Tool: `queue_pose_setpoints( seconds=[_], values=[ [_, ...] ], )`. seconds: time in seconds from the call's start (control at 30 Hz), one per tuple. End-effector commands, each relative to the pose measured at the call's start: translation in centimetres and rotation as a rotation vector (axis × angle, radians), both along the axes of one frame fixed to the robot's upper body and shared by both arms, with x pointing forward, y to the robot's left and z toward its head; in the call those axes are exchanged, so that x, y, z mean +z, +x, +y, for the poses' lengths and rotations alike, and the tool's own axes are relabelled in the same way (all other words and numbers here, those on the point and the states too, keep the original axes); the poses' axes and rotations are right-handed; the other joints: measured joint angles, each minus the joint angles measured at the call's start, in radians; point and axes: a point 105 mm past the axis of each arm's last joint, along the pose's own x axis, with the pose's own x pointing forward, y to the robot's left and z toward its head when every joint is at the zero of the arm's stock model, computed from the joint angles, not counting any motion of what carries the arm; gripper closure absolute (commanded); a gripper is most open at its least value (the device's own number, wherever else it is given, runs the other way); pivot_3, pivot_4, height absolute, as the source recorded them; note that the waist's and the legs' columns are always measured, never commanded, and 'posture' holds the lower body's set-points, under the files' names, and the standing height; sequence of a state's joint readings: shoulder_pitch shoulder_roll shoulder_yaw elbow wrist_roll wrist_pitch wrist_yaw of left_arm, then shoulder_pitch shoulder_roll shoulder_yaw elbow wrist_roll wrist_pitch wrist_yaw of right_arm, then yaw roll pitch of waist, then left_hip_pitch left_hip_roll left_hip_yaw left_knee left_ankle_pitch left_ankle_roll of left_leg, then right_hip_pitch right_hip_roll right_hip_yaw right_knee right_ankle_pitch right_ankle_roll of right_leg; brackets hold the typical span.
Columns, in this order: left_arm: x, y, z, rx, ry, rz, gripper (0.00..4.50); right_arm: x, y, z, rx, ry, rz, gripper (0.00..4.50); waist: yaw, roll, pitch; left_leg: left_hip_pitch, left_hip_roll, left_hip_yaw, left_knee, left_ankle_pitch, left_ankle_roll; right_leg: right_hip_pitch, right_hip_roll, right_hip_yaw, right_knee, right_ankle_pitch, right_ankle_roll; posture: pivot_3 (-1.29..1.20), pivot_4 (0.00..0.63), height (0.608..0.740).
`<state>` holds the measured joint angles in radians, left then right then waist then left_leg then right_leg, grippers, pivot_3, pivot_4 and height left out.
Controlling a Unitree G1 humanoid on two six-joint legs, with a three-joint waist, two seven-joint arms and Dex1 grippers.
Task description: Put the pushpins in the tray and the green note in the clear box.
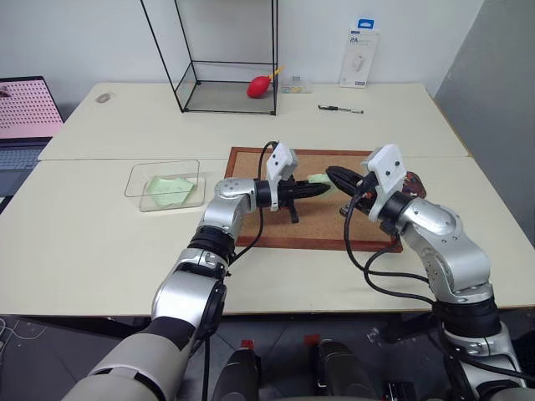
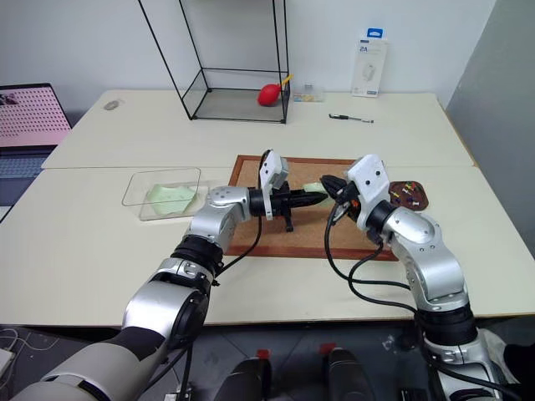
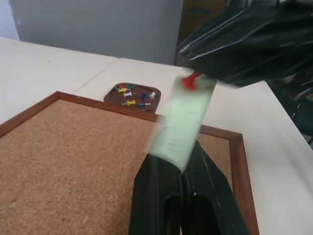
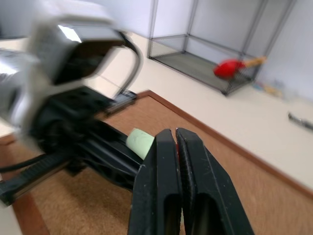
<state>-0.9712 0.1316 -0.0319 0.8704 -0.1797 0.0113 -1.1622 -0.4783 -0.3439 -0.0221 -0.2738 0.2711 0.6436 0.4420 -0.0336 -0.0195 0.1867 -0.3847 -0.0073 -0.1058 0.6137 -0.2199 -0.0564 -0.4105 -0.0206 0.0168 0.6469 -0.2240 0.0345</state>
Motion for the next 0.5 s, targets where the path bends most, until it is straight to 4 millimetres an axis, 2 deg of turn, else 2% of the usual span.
queue_pose_setpoints(
  seconds=[0.03, 0.2, 0.5],
  values=[
    [1.4, 0.1, 0.1, 0.018, -0.041, -0.061, 4.49, 1.0, 1.3, -3.5, -0.191, 0.166, 0.086, 4.5, 0.002, 0.0, 0.0, 0.0, 0.0, 0.0, 0.0, 0.0, 0.0, 0.0, 0.0, 0.0, 0.0, 0.0, 0.0, 0.0, 0.15, 0.74],
    [1.4, 0.2, 0.1, 0.029, -0.045, -0.065, 4.49, 0.9, 1.4, -4.4, -0.258, 0.313, 0.182, 4.5, 0.001, 0.0, 0.0, 0.0, 0.0, 0.0, 0.0, 0.0, 0.0, 0.0, 0.0, 0.0, 0.0, 0.0, 0.0, 0.0, 0.15, 0.74],
    [1.2, 0.1, -0.1, 0.019, -0.043, -0.066, 4.49, 1.4, 1.4, -5.3, -0.302, 0.312, 0.164, 4.5, 0.0, 0.0, 0.0, 0.0, 0.0, 0.0, 0.0, 0.0, 0.0, 0.0, 0.0, 0.0, 0.0, 0.0, 0.0, 0.0, 0.15, 0.74]
  ],
)
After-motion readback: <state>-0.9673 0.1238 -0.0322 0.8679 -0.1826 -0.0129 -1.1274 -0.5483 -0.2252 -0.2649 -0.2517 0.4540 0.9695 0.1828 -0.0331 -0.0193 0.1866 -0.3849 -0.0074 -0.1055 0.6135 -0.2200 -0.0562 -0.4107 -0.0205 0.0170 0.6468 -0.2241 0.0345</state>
